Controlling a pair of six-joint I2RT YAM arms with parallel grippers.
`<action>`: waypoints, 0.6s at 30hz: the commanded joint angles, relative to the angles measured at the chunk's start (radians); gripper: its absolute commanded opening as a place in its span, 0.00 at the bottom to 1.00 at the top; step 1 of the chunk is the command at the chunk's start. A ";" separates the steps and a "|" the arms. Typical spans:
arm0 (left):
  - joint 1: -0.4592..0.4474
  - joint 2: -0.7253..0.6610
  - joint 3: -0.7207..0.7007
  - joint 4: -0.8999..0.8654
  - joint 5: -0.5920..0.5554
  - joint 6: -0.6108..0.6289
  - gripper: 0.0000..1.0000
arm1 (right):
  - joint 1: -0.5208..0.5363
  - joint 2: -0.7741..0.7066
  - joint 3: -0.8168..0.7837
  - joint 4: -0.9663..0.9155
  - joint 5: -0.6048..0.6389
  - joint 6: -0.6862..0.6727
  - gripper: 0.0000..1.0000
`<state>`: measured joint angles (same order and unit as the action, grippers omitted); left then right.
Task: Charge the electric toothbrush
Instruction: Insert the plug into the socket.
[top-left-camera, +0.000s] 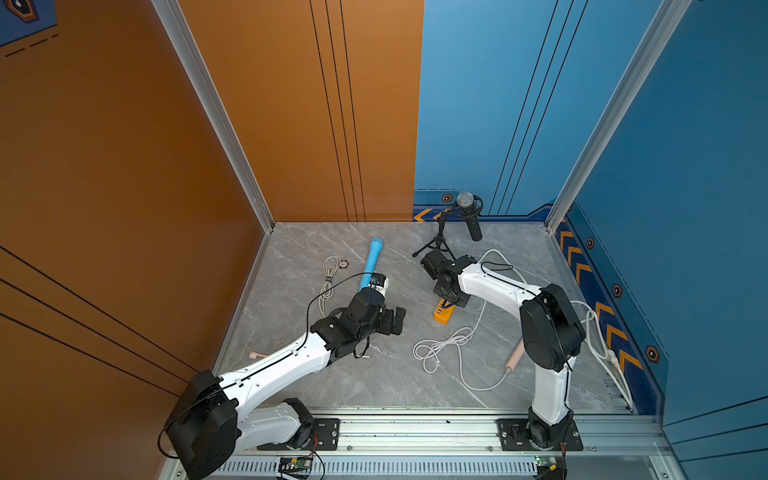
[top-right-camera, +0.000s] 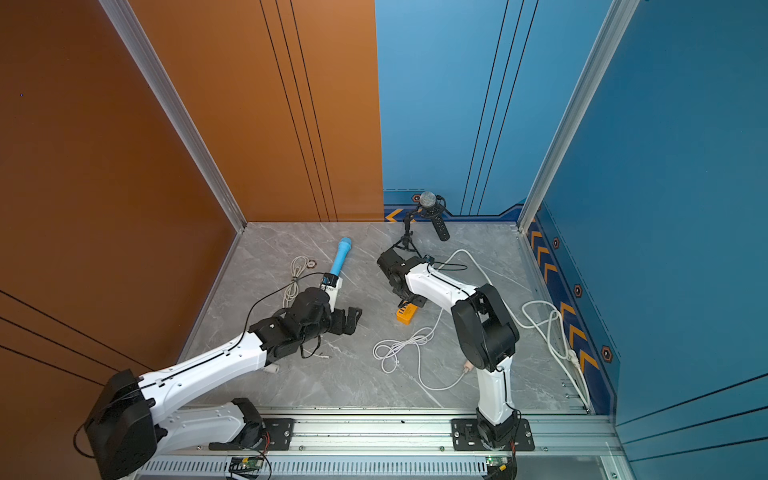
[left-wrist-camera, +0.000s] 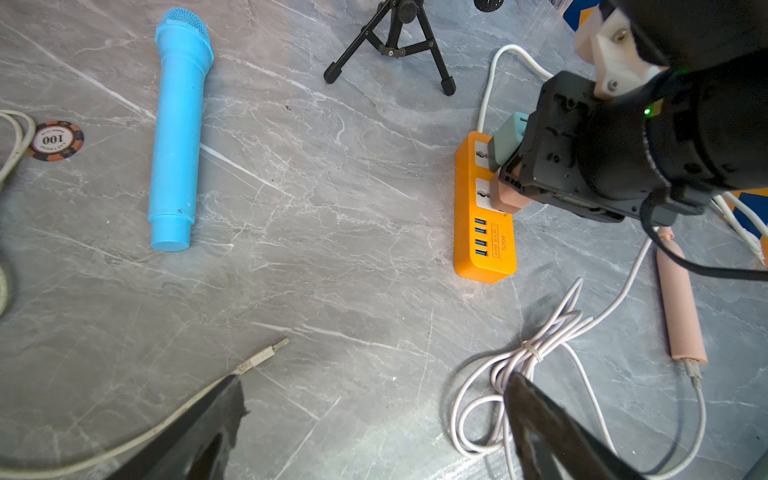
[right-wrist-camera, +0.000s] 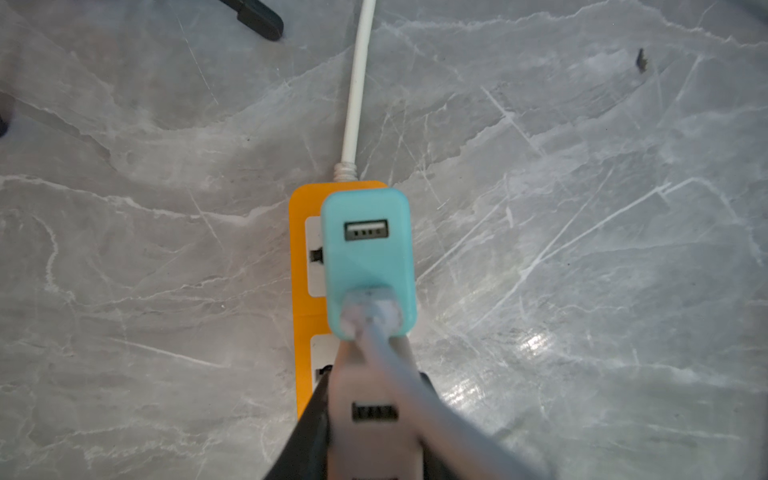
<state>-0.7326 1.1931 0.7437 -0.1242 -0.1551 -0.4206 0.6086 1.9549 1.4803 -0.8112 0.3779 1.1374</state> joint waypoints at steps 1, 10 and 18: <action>0.015 -0.012 -0.013 -0.011 -0.015 -0.014 0.99 | 0.007 -0.007 -0.025 -0.012 -0.038 -0.024 0.06; 0.024 -0.029 -0.012 -0.025 -0.007 -0.018 0.99 | 0.001 -0.048 -0.103 -0.036 -0.149 -0.142 0.04; 0.031 -0.026 -0.014 -0.026 -0.013 -0.029 0.99 | 0.003 -0.141 -0.217 -0.039 -0.131 -0.174 0.06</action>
<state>-0.7132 1.1790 0.7414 -0.1284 -0.1551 -0.4370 0.6048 1.8256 1.3178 -0.7811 0.2840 0.9936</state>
